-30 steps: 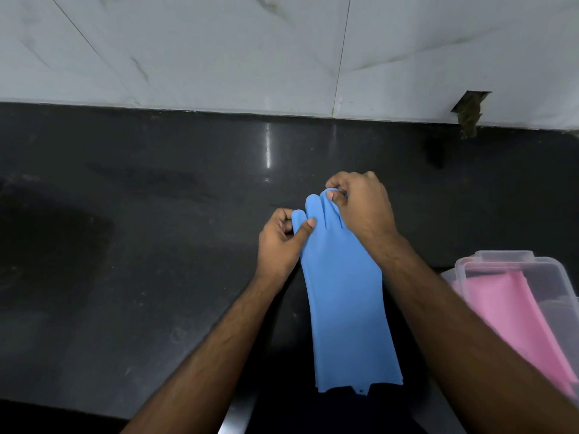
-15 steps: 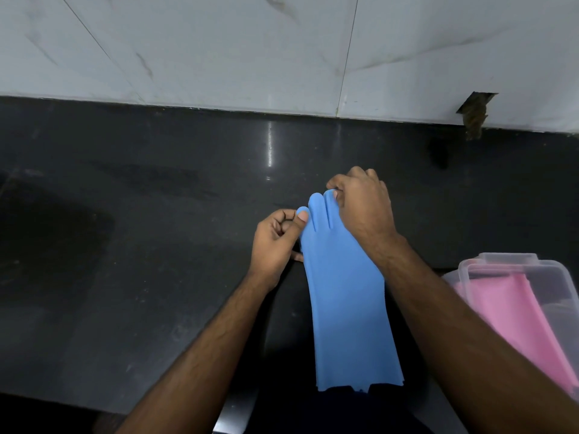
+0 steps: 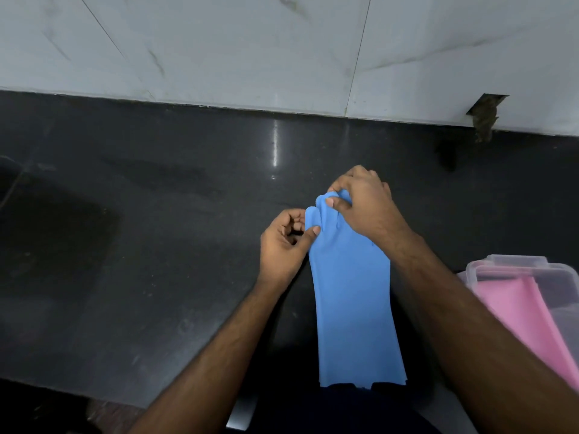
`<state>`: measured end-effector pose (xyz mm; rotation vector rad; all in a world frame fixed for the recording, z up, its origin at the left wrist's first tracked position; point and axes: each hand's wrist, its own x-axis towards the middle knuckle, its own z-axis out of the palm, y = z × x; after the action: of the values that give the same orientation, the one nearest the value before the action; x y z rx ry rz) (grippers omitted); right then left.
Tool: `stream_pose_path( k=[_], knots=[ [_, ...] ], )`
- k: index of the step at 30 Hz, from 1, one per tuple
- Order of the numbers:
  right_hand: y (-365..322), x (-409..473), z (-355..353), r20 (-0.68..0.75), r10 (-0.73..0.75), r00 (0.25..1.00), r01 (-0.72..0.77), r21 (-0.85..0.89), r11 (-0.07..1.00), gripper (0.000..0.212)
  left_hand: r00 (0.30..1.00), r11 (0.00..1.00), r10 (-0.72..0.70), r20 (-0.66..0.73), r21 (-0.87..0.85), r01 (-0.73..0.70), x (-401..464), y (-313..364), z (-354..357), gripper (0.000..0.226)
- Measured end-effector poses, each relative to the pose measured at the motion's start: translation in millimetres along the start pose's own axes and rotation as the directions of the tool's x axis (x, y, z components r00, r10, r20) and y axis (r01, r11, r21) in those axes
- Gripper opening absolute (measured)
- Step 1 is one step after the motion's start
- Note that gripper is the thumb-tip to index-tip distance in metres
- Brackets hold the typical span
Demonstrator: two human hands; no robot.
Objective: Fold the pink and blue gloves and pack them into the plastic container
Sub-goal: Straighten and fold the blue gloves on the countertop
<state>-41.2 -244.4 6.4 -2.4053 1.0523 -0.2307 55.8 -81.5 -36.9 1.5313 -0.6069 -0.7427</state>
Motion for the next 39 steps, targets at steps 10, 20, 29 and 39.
stream_pose_path(
  k=[10, 20, 29, 39],
  knots=[
    [-10, 4, 14, -0.053, -0.055, 0.997, 0.049, -0.113, 0.992, 0.019, 0.985, 0.903, 0.168, 0.032, 0.397, -0.167, 4, -3, 3, 0.035],
    [-9, -5, 15, -0.074, -0.072, 0.995, 0.062, -0.123, 0.99, 0.026, 0.988, 0.91, 0.143, -0.057, 0.401, -0.109, 5, 3, 8, 0.03],
    [-9, -119, 9, -0.159, 0.072, 0.985, -0.075, -0.019, 0.997, 0.038, 0.995, 0.986, -0.017, -0.098, 0.165, 0.033, -49, 0, -2, 0.043],
    [19, -225, 15, -0.064, 0.376, 0.924, -0.353, 0.231, 0.907, 0.049, 0.993, 0.989, -0.119, -0.018, 0.088, 0.12, -138, -11, -8, 0.033]
  ],
)
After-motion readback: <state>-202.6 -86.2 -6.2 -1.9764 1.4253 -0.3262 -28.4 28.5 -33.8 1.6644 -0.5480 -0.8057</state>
